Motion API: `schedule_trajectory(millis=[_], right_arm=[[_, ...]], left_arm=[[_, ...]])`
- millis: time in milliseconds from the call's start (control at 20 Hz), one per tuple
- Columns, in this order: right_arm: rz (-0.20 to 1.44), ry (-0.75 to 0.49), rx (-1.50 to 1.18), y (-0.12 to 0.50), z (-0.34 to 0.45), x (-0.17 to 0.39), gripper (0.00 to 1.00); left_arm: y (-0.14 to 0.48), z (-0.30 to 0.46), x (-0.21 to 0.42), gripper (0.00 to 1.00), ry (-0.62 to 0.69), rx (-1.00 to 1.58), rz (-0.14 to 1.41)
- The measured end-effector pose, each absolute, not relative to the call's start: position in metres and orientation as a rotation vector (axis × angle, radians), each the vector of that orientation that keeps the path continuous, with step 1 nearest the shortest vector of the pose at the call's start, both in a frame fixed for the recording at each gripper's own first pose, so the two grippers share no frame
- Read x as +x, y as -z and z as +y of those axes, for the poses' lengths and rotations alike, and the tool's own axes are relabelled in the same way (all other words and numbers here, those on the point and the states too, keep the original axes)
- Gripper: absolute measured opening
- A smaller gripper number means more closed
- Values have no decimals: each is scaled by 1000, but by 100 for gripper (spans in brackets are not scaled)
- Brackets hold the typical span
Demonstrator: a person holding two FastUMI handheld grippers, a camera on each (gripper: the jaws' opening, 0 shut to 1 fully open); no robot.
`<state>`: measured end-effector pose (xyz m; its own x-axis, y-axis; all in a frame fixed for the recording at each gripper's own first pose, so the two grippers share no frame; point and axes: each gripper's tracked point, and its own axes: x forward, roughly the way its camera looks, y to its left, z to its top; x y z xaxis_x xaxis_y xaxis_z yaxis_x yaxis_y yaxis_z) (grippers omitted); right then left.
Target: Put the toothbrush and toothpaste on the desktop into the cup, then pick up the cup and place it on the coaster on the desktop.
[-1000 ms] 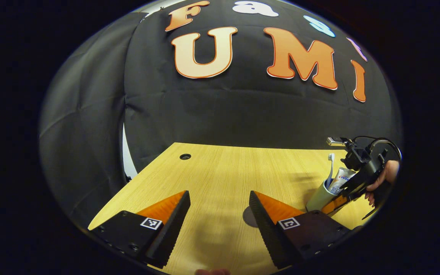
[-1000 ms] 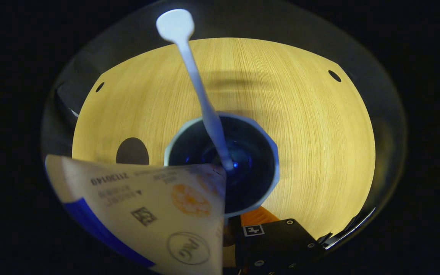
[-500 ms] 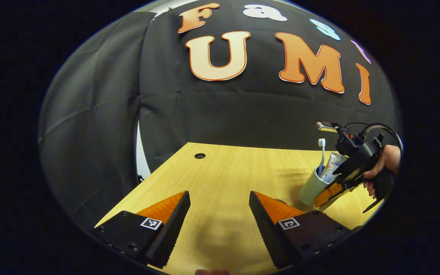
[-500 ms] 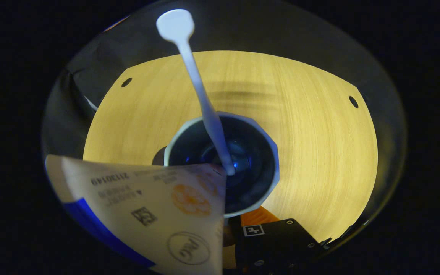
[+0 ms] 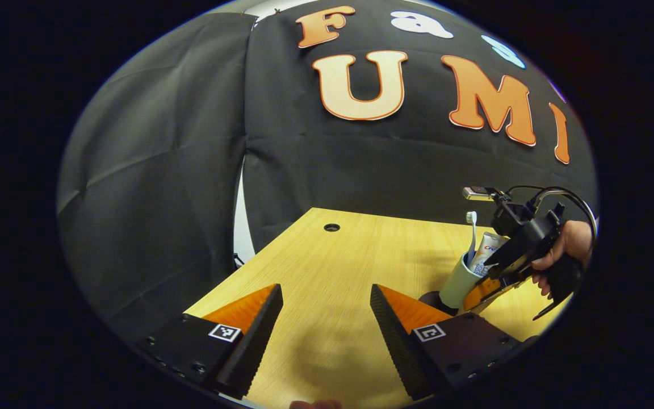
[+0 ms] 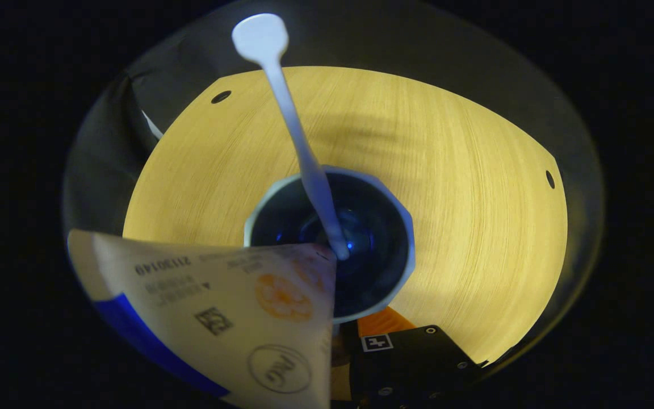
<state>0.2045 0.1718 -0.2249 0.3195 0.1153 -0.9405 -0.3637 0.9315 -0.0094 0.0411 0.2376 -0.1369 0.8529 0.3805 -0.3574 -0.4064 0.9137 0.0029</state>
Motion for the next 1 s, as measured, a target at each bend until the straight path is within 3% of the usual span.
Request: schedule_trajectory(millis=[400,550,1000], right_arm=[[1253,-310,-298,242,181,200,29],[1252,-309,-292,239,181,198,34],[1180,-320,-230,201,179,189,77]], left_arm=[[139,255,28,94,-464,-81,380],[139,257,30,94,-468,-86,381],[133,231,46,94,-390,-72,358]])
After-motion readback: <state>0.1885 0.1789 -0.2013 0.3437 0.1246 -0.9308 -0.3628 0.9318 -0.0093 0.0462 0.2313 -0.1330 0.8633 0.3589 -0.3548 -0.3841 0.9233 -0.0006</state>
